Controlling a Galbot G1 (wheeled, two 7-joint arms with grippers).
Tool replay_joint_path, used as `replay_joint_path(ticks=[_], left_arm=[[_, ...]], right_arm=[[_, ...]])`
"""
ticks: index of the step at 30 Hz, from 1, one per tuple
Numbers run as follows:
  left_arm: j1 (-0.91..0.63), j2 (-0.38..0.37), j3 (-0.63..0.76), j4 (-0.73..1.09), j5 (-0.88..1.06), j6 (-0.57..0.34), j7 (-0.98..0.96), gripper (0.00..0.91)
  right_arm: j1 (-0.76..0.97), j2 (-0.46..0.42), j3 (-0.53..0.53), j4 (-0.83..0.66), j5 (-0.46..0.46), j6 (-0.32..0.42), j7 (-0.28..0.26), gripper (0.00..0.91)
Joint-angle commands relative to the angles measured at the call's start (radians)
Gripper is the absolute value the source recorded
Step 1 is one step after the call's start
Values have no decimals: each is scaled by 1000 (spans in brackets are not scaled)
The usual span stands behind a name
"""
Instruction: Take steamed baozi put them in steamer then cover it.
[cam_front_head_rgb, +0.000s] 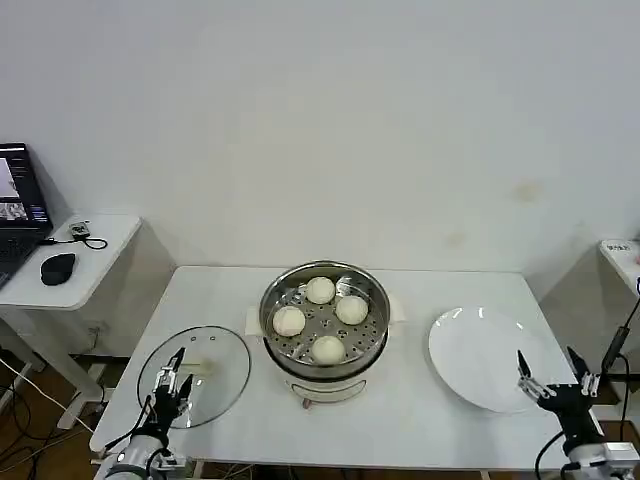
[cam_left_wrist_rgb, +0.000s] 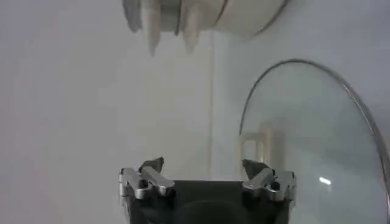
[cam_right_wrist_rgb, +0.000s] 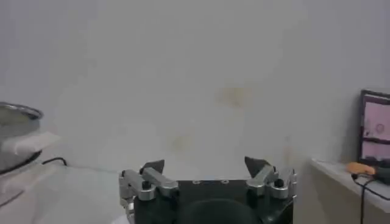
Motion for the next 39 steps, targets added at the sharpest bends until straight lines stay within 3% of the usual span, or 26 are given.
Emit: replay_joint_path(ticks=[1, 17, 18, 19, 20, 39], left_arm=[[-104, 4, 21, 106, 32, -1, -1, 907], [-216, -1, 47, 198, 32, -1, -1, 907], [-218, -1, 49, 200, 32, -1, -2, 252], [-220, -3, 49, 203, 31, -1, -3, 50], [-221, -4, 49, 205, 31, -1, -6, 0], [-194, -16, 15, 208, 47, -49, -66, 0]], right_arm=[[-23, 10, 17, 7, -4, 6, -1, 907], [-26, 22, 2, -3, -24, 18, -3, 907], [-26, 22, 2, -3, -24, 18, -3, 907], [-26, 22, 2, -3, -25, 19, -3, 907], [-27, 22, 1, -2, -26, 19, -3, 907], [-27, 25, -41, 9, -47, 22, -3, 907]])
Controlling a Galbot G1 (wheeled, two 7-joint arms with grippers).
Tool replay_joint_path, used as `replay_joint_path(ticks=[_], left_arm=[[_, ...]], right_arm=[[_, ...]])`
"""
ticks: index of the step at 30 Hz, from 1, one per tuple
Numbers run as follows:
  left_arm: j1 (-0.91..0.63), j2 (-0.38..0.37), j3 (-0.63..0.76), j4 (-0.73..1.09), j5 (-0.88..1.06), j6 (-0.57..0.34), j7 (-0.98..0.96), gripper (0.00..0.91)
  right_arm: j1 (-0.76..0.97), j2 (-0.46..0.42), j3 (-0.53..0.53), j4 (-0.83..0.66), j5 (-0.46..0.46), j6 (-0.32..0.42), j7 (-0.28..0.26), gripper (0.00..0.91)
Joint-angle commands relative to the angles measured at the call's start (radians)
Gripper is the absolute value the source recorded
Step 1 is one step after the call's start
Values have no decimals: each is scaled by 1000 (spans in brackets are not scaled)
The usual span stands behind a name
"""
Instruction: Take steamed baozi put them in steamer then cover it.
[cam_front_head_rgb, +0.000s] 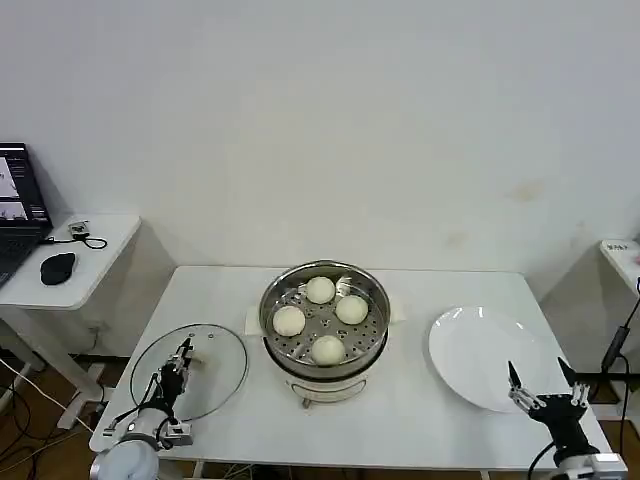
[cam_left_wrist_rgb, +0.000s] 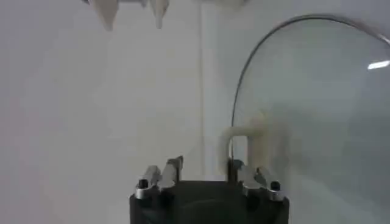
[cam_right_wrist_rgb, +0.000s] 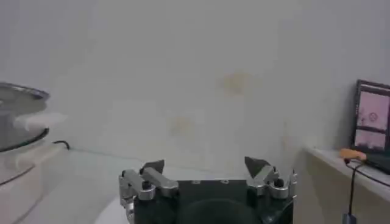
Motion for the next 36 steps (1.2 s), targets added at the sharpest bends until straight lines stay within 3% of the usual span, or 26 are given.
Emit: replay_joint_path(ticks=[1, 6, 13, 23, 31, 36], left_arm=[[3, -10, -20, -10, 19, -15, -43, 0], [41, -19, -47, -94, 40, -3, -83, 0], [115, -18, -87, -315, -8, 132, -72, 0], [127, 16, -102, -500, -57, 249, 43, 0], [62, 31, -2, -567, -40, 329, 141, 0], [-44, 26, 140, -585, 24, 385, 207, 0]], right_arm=[[0, -3, -11, 10, -3, 0, 0, 907], [-7, -5, -11, 29, 0, 1, -1, 907], [-4, -8, -9, 31, -3, 3, -7, 907], [1, -2, -25, 26, -17, 6, -15, 907], [9, 22, -44, 21, -66, 22, -16, 907], [13, 38, -61, 23, -90, 29, -16, 907]])
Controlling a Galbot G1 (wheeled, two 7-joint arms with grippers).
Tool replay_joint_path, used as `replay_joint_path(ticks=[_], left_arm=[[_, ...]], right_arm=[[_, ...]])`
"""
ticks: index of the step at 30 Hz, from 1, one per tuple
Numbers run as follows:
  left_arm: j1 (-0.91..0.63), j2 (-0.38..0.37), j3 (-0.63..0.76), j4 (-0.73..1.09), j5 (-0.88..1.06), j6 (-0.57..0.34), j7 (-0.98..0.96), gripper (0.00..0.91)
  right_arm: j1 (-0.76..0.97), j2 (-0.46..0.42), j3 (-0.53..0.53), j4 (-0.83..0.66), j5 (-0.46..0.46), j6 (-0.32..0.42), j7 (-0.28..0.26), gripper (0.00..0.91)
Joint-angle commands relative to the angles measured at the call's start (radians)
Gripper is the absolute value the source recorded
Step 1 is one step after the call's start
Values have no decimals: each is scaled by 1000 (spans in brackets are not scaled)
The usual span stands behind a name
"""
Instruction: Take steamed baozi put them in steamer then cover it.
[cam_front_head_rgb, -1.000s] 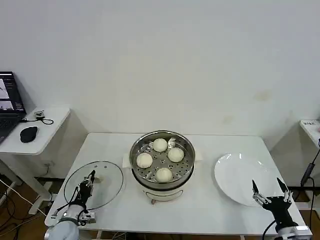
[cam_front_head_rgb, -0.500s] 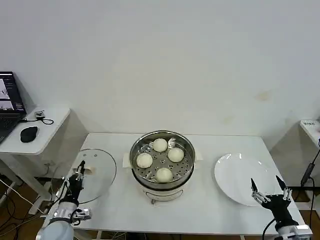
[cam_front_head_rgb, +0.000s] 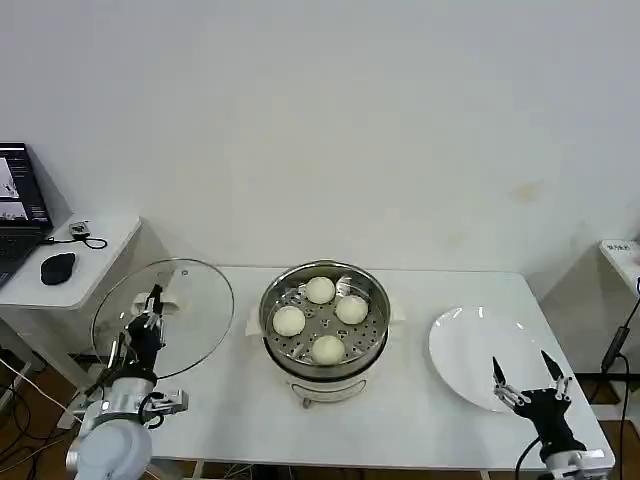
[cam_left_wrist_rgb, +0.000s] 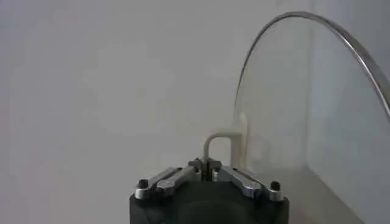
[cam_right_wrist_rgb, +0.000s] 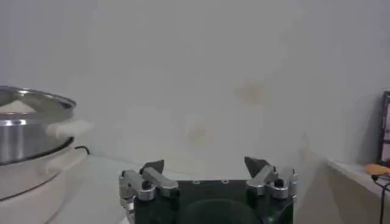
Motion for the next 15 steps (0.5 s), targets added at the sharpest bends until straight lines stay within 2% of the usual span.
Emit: replay_joint_path(ticks=[1, 7, 15], left_arm=[[-142, -3, 201, -107, 66, 132, 144, 0], [-237, -110, 356, -69, 168, 201, 245, 0], [-294, -279, 456, -18, 328, 219, 332, 0]], right_arm=[[6, 26, -23, 2, -48, 9, 0, 907], [22, 68, -63, -3, -94, 5, 2, 907], [27, 78, -77, -24, -125, 12, 3, 907]])
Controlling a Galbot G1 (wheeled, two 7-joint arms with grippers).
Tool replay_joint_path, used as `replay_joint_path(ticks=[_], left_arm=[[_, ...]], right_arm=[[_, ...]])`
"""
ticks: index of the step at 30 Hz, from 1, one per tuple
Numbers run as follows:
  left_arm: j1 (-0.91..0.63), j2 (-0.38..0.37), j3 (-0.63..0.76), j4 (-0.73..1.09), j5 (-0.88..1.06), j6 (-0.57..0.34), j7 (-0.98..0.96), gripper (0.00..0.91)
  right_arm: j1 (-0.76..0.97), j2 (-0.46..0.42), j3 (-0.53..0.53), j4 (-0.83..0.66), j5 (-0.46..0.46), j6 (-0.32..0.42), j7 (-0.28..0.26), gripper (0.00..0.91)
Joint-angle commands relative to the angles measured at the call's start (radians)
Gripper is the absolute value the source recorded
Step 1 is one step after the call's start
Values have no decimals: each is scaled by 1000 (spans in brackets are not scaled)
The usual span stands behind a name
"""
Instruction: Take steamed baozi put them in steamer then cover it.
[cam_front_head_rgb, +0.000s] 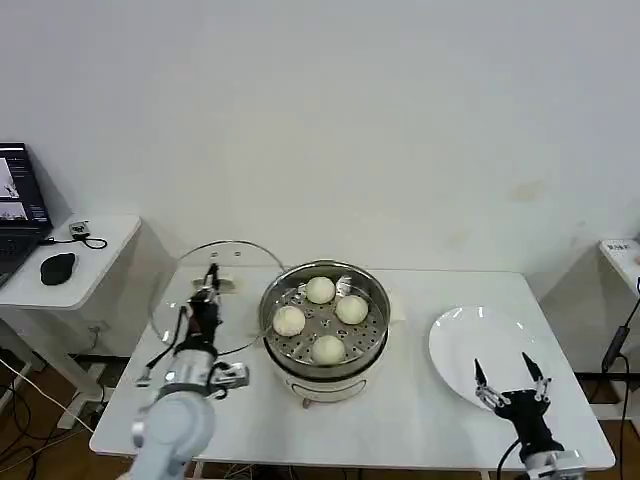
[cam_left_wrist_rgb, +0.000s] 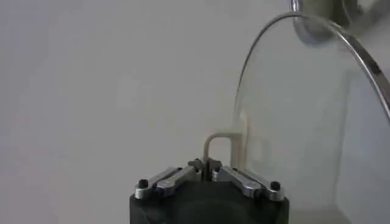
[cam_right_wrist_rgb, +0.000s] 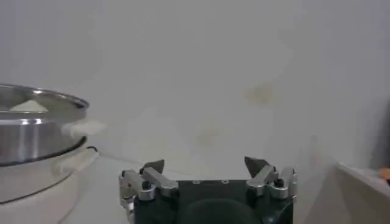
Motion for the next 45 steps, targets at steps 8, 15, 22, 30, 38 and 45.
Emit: replay_joint_path(ticks=[8, 15, 22, 30, 38, 45], left_arm=[[-152, -302, 270, 95, 319, 71, 176, 0], [-143, -347, 298, 163, 407, 47, 173, 0], [-131, -350, 312, 185, 418, 46, 173, 0], [-109, -350, 317, 184, 420, 43, 170, 0], [-95, -351, 317, 191, 425, 38, 166, 0], [-111, -351, 314, 210, 420, 37, 165, 0]], right_arm=[[16, 21, -44, -19, -65, -1, 1, 907], [19, 17, -48, -30, -67, 2, 0, 907], [20, 20, -59, -37, -78, 3, 0, 907], [20, 23, -68, -37, -85, 2, 0, 907], [20, 23, -74, -41, -88, 5, -1, 907], [20, 24, -75, -47, -93, 7, -1, 907]])
